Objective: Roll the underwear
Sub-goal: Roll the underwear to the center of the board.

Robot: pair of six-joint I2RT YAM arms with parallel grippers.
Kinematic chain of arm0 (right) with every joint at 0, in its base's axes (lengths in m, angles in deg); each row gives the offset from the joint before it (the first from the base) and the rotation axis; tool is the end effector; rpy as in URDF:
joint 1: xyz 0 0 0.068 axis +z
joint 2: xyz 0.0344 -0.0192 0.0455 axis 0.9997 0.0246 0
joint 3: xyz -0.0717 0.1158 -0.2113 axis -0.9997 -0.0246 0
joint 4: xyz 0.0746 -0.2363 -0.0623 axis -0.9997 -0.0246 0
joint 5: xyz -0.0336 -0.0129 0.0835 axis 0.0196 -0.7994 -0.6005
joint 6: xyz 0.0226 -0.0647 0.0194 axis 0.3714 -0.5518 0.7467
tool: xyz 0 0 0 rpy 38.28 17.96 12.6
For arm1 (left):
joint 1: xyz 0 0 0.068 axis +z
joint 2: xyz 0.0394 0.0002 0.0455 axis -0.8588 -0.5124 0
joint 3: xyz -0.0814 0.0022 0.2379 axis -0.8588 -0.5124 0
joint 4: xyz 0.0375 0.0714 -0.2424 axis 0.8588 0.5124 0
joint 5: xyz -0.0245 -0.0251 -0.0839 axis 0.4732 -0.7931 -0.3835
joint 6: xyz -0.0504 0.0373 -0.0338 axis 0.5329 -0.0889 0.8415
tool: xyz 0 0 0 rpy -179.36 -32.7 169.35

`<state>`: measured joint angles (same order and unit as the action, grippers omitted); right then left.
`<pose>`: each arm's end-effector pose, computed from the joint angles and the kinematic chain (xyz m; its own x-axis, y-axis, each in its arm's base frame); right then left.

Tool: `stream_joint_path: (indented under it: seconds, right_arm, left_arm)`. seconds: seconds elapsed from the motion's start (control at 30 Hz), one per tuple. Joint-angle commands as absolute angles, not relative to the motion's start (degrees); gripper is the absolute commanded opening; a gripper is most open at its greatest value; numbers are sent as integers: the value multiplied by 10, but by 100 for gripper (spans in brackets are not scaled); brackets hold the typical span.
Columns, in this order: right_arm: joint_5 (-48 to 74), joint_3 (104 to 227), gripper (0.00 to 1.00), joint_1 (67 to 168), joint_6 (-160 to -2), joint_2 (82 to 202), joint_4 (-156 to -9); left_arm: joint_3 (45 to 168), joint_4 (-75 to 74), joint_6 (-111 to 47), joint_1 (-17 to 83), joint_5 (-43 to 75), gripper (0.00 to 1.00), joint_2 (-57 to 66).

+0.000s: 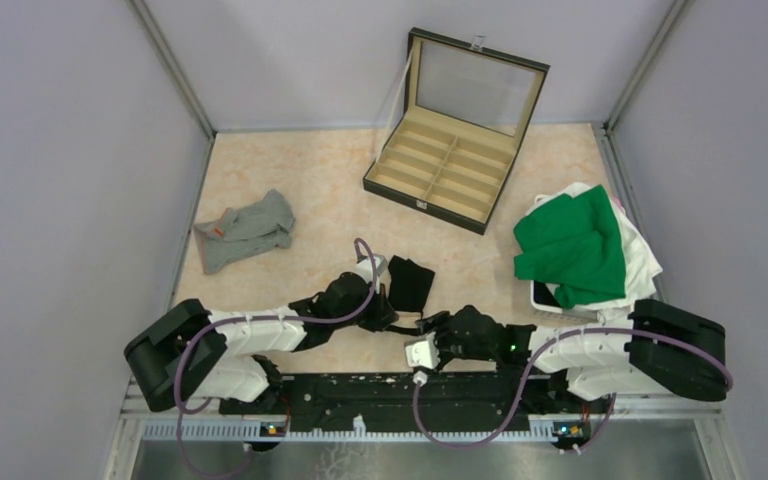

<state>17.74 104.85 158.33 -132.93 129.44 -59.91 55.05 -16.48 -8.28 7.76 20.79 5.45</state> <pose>0.0783 0.2217 0.1137 0.5476 -0.5581 -0.6234 -0.8009 -0.1338 -0.5837 0.1544 -0.1993 0.1131 -0.7667 0.0315 -0.6412 0.4500 0.7387 -0.5018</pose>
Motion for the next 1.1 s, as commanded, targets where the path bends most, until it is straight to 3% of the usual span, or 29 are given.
stream_joint_path:
  seconds: [0.0,0.3,0.7,1.07]
  right_arm:
    - [188,1068,56,1592,-1354,1327,-530]
    - [229,1076,58,1592,-1377,1385,-495]
    - [251,1070,45,1592,-1378,1425,-504]
    - [248,1076,2,1591,-1330,1433,-515]
  left_arm:
    - [543,-94,-96,80,235,0,30]
    - [544,-93,-96,80,236,0,28]
    - [544,-92,-99,81,235,0,23]
    - [543,-87,-95,87,238,0,31]
